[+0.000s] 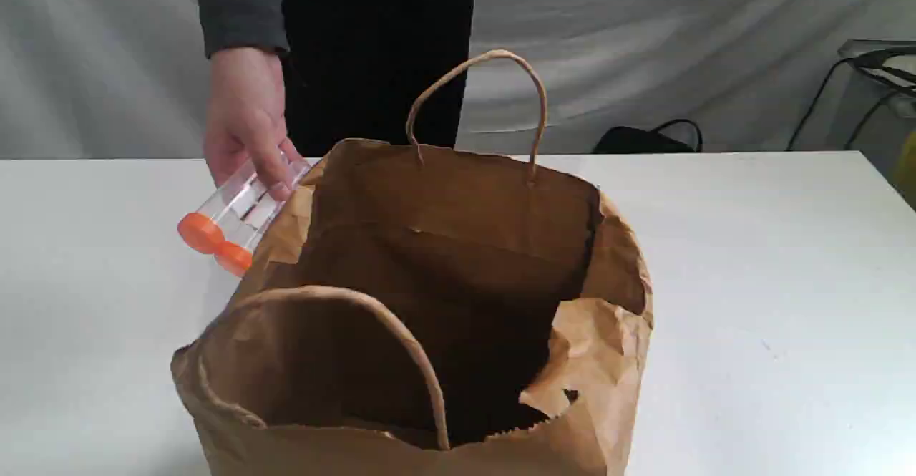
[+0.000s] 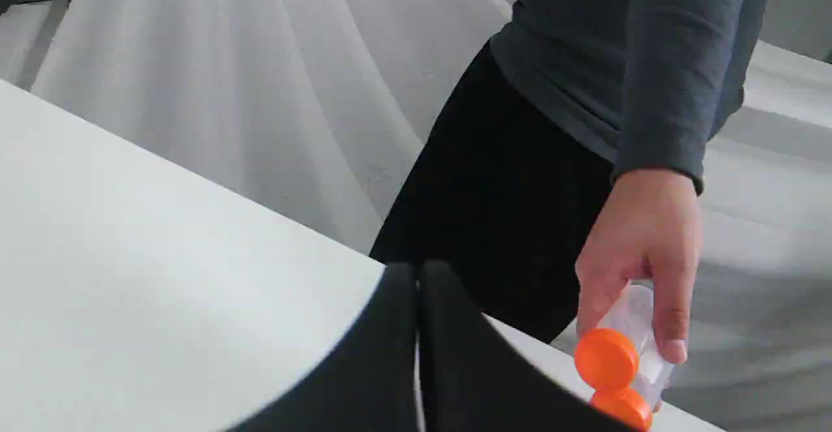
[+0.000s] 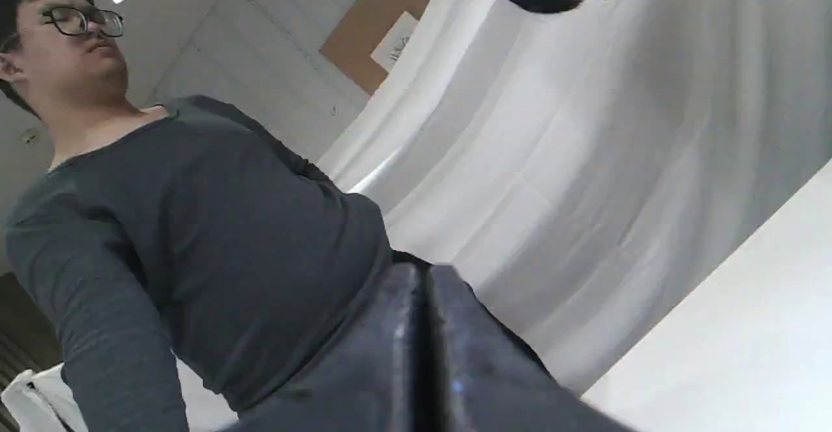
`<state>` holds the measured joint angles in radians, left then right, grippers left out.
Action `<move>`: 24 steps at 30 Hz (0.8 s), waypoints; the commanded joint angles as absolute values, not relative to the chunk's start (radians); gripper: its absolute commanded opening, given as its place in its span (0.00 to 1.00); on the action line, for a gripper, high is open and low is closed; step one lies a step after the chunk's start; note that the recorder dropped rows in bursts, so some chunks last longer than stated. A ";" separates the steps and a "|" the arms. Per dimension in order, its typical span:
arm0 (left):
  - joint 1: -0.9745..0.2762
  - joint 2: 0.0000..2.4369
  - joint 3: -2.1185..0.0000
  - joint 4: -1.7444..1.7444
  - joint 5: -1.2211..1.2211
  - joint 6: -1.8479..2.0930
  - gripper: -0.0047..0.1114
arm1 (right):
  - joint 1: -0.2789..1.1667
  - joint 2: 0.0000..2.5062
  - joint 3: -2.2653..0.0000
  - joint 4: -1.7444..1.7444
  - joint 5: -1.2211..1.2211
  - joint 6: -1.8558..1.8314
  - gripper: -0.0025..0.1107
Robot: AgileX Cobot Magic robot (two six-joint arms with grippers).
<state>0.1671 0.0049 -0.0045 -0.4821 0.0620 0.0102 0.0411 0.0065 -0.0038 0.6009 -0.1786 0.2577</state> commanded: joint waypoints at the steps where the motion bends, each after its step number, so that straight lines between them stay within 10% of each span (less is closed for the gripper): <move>1: 0.171 0.000 0.000 -0.487 0.071 0.000 0.04 | 0.039 0.000 0.000 0.581 -0.206 0.268 0.02; 15: 0.171 0.000 0.000 -0.487 0.078 0.000 0.04 | 0.045 0.251 -0.514 0.033 0.076 0.262 0.02; 24: 0.171 0.000 0.000 -0.487 0.078 0.000 0.04 | 0.274 0.746 -0.965 0.372 0.564 -0.375 0.02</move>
<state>0.1671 0.0049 -0.0045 -0.4838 0.0775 0.0102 0.2321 0.6661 -0.8921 0.2647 0.4426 -0.1978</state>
